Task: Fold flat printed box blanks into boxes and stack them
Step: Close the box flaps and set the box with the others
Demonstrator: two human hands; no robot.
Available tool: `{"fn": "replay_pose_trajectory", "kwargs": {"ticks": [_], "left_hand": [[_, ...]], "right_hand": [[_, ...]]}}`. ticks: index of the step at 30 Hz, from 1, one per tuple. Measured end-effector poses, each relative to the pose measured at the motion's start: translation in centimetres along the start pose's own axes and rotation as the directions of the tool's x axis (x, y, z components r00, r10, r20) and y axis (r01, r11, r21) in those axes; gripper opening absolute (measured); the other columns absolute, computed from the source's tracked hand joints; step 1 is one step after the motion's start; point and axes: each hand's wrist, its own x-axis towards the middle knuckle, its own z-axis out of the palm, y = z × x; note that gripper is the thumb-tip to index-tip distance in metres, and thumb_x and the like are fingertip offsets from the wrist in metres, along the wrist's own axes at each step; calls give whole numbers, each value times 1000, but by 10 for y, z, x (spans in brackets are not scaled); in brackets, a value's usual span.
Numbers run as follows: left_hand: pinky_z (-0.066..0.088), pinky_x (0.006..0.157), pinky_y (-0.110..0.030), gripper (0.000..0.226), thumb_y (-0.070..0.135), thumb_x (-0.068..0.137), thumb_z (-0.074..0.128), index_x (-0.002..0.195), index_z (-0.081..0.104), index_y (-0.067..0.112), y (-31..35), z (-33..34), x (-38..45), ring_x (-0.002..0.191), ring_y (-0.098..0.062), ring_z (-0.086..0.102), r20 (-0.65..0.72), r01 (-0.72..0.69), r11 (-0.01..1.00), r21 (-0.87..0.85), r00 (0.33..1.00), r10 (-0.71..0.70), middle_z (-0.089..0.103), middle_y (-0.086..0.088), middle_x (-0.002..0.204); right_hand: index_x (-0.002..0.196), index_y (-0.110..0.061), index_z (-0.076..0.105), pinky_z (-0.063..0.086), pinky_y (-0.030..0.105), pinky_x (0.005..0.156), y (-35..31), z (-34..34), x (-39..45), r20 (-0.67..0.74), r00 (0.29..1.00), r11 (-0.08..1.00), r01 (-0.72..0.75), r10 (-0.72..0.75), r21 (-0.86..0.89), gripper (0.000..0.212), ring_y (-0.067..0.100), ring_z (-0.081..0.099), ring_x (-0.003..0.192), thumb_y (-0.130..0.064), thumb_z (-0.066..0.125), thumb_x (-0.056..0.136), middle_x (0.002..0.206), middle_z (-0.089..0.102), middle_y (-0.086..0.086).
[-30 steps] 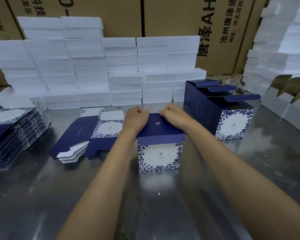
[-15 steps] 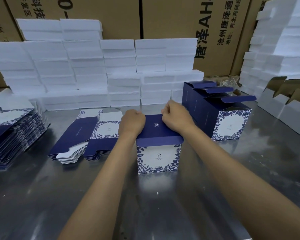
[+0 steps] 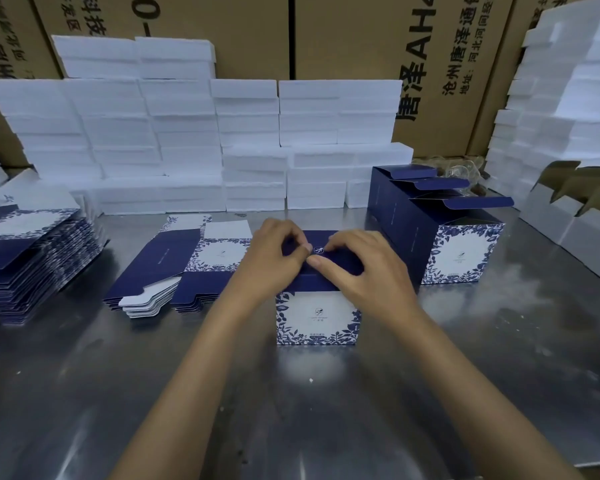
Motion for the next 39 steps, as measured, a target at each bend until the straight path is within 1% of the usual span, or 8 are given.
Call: {"fn": "replay_pose_trajectory", "kwargs": {"ticks": [5, 11, 19, 22, 25, 33, 36, 39], "left_hand": [[41, 89, -11, 8, 16, 98, 62, 95, 67, 12, 5, 15, -42, 101, 2, 59, -190, -153, 966, -210, 975, 113, 67, 7, 101], [34, 109, -16, 15, 22, 76, 76, 89, 71, 17, -1, 8, -51, 134, 0, 46, -17, -46, 877, -479, 999, 43, 69, 3, 116], [37, 107, -18, 11, 26, 73, 75, 83, 75, 21, -2, 14, -49, 130, -2, 51, -83, -64, 868, -493, 996, 27, 73, 8, 108], [36, 108, -16, 17, 23, 73, 75, 90, 77, 20, -10, 4, -46, 135, 2, 45, 21, -20, 863, -506, 999, 36, 71, 10, 119], [41, 103, -17, 18, 17, 70, 75, 87, 77, 15, -13, 1, -46, 132, -3, 50, -8, 8, 806, -592, 1000, -16, 75, 5, 108], [44, 97, -13, 27, -8, 78, 71, 100, 73, 7, -10, -5, -49, 132, -5, 51, 10, 50, 782, -622, 998, -56, 73, -3, 110], [47, 93, -13, 26, -14, 80, 69, 98, 72, 4, -11, -5, -50, 130, -7, 54, -21, 36, 778, -627, 998, -64, 74, -4, 107], [50, 84, -12, 18, -10, 81, 71, 93, 74, 3, -9, 1, -49, 130, -5, 54, -34, 38, 798, -601, 997, -73, 74, 0, 110]], "right_hand": [[100, -29, 75, 33, 13, 107, 4, 3, -15, 77, 991, 899, -128, 105, 420, 28, 0, 44, 131, -44, 80, 76, 125, 63, -16], [105, -20, 77, 31, 38, 121, 11, -4, -25, 216, 967, 771, -238, 134, 591, 27, 3, 35, 145, -13, 83, 80, 144, 53, -10], [97, -11, 79, 30, 7, 107, 11, 2, -21, 140, 978, 776, -209, 156, 595, 17, -3, 38, 139, -6, 81, 81, 130, 62, -1], [102, -19, 78, 29, 15, 114, 18, -4, -19, 211, 971, 761, -223, 116, 609, 22, -3, 35, 143, -8, 80, 83, 135, 60, -7], [102, -18, 79, 31, 23, 116, 23, -7, -17, 233, 967, 755, -227, 102, 615, 20, -2, 36, 143, -8, 78, 85, 133, 63, -8], [109, -13, 77, 39, 20, 109, 28, -16, -20, 284, 956, 708, -253, 78, 659, 21, -5, 33, 144, -4, 69, 92, 137, 62, -9], [105, -15, 78, 44, 24, 105, 28, -17, -23, 259, 961, 677, -253, 95, 691, 21, -3, 37, 143, -1, 65, 94, 135, 64, -8], [101, -20, 78, 38, 40, 116, 27, -11, -25, 139, 981, 755, -195, 137, 627, 24, 3, 40, 142, 0, 66, 94, 130, 66, -8]]}}
